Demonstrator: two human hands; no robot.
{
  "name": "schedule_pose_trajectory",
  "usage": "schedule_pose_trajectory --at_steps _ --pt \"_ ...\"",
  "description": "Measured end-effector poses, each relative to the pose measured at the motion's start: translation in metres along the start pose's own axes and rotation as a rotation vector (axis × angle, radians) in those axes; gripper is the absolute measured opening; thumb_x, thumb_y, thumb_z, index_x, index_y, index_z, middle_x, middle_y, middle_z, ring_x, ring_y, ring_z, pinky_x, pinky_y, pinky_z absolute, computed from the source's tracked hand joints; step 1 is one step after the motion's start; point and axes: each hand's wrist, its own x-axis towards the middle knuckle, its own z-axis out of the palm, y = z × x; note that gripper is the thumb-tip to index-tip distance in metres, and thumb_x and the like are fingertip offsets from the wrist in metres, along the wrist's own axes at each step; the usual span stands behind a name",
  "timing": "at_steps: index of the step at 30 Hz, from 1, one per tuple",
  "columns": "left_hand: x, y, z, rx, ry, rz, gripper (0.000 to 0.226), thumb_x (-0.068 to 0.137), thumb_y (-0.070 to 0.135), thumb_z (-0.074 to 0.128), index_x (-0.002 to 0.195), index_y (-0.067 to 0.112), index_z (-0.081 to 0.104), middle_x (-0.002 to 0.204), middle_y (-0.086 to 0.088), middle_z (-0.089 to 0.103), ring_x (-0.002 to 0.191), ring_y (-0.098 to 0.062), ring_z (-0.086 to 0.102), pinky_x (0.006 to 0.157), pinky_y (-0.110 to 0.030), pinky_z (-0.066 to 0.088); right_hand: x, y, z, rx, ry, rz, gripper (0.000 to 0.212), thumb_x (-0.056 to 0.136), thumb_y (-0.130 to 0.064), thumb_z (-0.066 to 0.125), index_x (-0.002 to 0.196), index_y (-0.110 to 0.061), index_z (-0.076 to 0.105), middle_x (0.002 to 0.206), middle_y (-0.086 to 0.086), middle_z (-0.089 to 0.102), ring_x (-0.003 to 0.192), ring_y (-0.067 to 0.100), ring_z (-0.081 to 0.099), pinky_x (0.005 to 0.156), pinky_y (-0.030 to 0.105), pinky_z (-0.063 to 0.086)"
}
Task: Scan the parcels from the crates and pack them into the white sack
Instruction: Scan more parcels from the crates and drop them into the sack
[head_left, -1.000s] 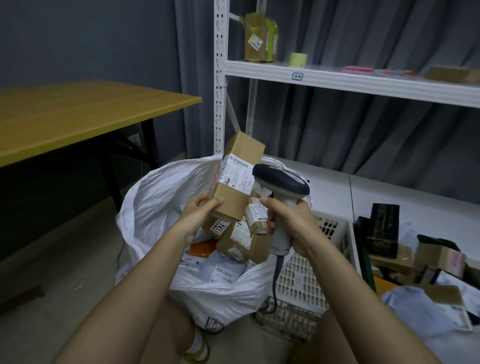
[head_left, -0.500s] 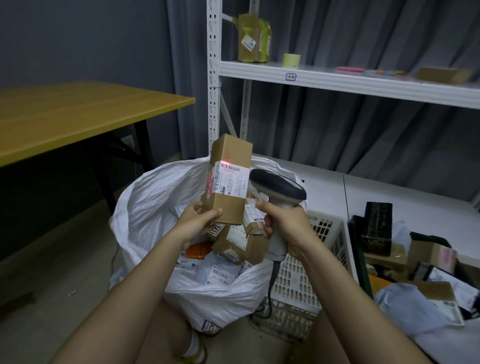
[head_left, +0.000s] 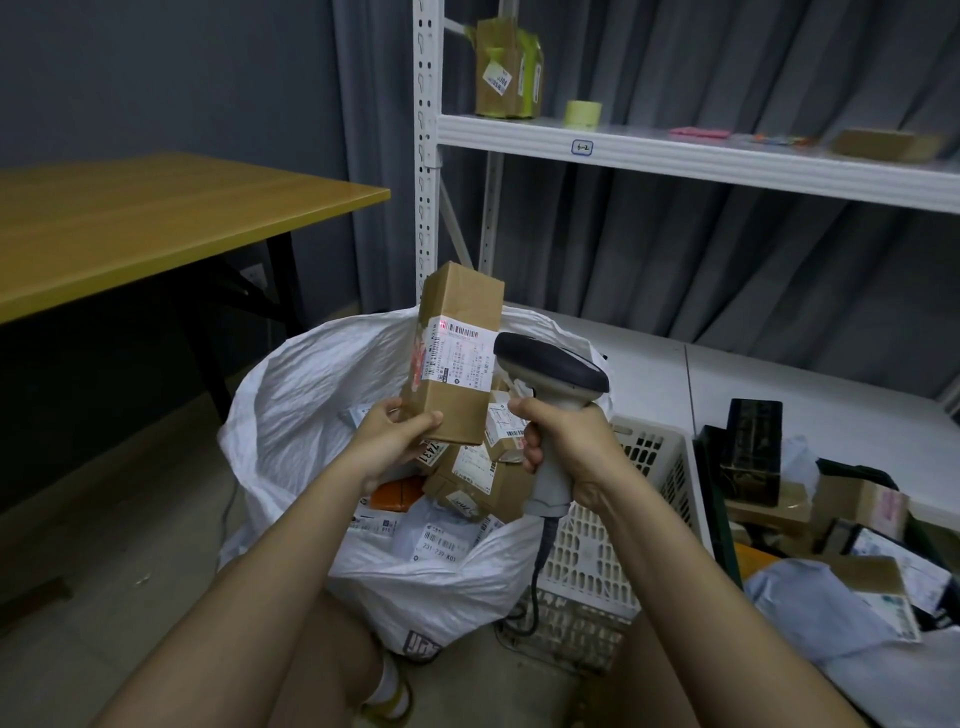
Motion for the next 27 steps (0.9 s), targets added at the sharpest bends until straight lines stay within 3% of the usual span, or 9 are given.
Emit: schedule_pose_trajectory --at_steps 6,10,13,15,17,19,22,24,27 --pt "-0.005 -0.008 -0.003 0.055 0.059 0.001 0.053 0.082 0.018 0.072 0.127 0.008 0.046 0.116 -0.004 0.061 0.09 -0.012 0.062 0.064 -0.022 0.054 0.005 0.005 -0.009 0.051 0.022 0.006 0.018 0.085 -0.008 0.07 0.071 -0.005 0.06 0.049 0.008 0.047 0.039 0.016 0.042 0.045 0.026 0.044" --pt "-0.007 -0.015 -0.016 0.257 0.19 0.06 0.079 0.068 0.039 0.082 0.133 0.021 0.041 0.129 -0.004 0.051 0.111 -0.021 0.054 0.096 -0.04 0.047 0.014 0.018 -0.024 -0.003 0.155 0.017 0.014 0.084 -0.01 0.072 0.079 -0.004 0.06 0.053 0.008 0.052 0.043 0.017 0.047 0.046 0.027 0.045" --pt "-0.014 -0.015 -0.02 0.522 0.296 0.146 0.078 0.064 0.048 0.08 0.13 0.028 0.045 0.132 -0.003 0.043 0.125 -0.027 0.038 0.103 -0.04 0.039 0.02 0.031 -0.039 -0.079 0.259 0.051 0.013 0.082 -0.011 0.074 0.082 -0.006 0.062 0.062 0.006 0.059 0.05 0.016 0.052 0.05 0.027 0.047" --pt "-0.021 -0.017 -0.018 0.717 0.319 0.241 0.07 0.07 0.039 0.078 0.131 0.026 0.045 0.131 -0.005 0.036 0.129 -0.029 0.024 0.1 -0.036 0.031 0.025 0.042 -0.048 -0.111 0.32 0.074 0.015 0.08 -0.012 0.076 0.082 -0.009 0.061 0.066 0.005 0.06 0.051 0.015 0.054 0.051 0.027 0.047" --pt "-0.026 -0.02 -0.013 0.901 0.312 0.373 0.072 0.068 0.038 0.079 0.13 0.023 0.047 0.131 -0.008 0.035 0.127 -0.029 0.022 0.1 -0.037 0.031 0.029 0.052 -0.055 -0.117 0.369 0.092 0.02 0.077 -0.012 0.079 0.078 -0.011 0.059 0.065 0.005 0.058 0.052 0.018 0.054 0.053 0.029 0.045" --pt "-0.027 -0.027 -0.005 1.081 0.26 0.502 0.077 0.062 0.04 0.083 0.129 0.02 0.05 0.13 -0.013 0.039 0.123 -0.033 0.028 0.098 -0.043 0.035 0.034 0.064 -0.061 -0.159 0.449 0.101 0.024 0.075 -0.015 0.082 0.083 -0.009 0.061 0.073 0.008 0.061 0.063 0.022 0.058 0.061 0.032 0.047" --pt "-0.015 -0.04 0.01 1.387 0.148 0.603 0.084 0.05 0.037 0.089 0.123 0.016 0.056 0.124 -0.018 0.048 0.112 -0.04 0.042 0.087 -0.05 0.042 0.043 0.082 -0.07 -0.381 0.582 0.078 0.058 0.062 -0.041 0.085 0.105 -0.008 0.064 0.105 0.011 0.064 0.089 0.027 0.064 0.078 0.038 0.054" --pt "-0.002 -0.047 0.018 1.538 0.129 0.609 0.089 0.038 0.033 0.092 0.118 0.016 0.056 0.117 -0.019 0.054 0.103 -0.04 0.051 0.078 -0.048 0.046 0.051 0.094 -0.079 -0.478 0.627 0.091 0.07 0.055 -0.051 0.079 0.111 -0.014 0.065 0.116 0.011 0.064 0.098 0.03 0.064 0.085 0.045 0.055" --pt "0.015 -0.053 0.023 1.62 0.127 0.519 0.096 0.032 0.028 0.093 0.119 0.018 0.055 0.116 -0.018 0.055 0.1 -0.038 0.054 0.074 -0.044 0.048 0.051 0.087 -0.078 -0.345 0.61 0.117 0.051 0.071 -0.021 0.082 0.116 -0.006 0.062 0.113 0.013 0.067 0.101 0.03 0.064 0.085 0.039 0.053"
